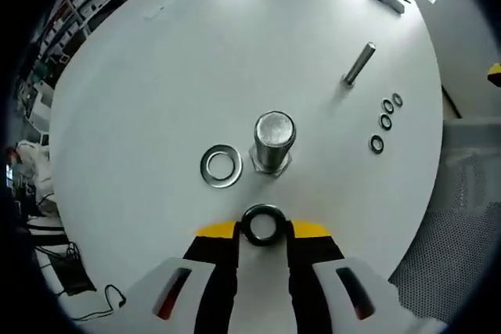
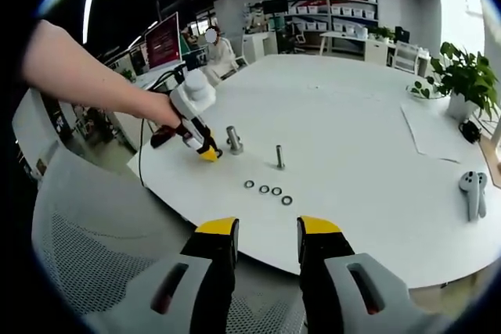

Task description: Place the washer onto the threaded stud by aligning its center hole with the stud, sliding it down to the base, and recovering from edge contact or off-axis alignment until the washer reaches the visible bottom stop.

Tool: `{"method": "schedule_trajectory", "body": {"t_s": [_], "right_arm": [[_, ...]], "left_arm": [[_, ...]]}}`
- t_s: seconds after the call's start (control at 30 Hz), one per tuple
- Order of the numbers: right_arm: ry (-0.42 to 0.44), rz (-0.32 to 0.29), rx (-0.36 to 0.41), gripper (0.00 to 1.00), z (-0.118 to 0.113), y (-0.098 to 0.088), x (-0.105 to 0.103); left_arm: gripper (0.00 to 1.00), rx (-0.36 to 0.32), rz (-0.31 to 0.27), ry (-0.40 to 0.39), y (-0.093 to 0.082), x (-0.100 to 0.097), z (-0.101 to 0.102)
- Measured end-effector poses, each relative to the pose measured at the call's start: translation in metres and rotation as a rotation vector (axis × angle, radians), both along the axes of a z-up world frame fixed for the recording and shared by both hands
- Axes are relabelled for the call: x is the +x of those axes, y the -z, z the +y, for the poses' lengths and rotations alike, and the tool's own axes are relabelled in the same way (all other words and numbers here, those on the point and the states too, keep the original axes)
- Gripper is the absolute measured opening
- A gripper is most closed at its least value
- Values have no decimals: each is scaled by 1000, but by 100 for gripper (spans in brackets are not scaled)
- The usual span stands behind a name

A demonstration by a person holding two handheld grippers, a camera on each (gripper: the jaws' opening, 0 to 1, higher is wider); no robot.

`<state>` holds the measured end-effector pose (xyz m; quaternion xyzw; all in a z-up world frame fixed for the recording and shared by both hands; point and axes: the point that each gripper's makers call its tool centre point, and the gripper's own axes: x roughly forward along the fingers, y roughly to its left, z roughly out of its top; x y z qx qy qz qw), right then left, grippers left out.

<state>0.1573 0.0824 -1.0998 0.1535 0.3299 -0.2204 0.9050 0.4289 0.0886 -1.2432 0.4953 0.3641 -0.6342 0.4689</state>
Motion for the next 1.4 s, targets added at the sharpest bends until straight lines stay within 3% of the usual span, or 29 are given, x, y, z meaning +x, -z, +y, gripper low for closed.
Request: {"method": "schedule_trajectory", "body": {"t_s": [0.27,0.5,0.67,0.97,1.4], "right_arm": [[-7,8,1,32,0,2,0],[-4,7,-1,32,-1,2,-1],[-6,5,-2,32,0,1,0],[-7,-1,-2,32,-1,2,1],[-7,-5,-2,32,0,0,1]], "left_arm": [[21,18,-8,3,-1,-1,5],[20,60,-22,70,0,1,15],[20,148,-44,113,1,6,31],[22,150,-60,118,0,2,31],[25,115,-36,101,0,-4,36]]}}
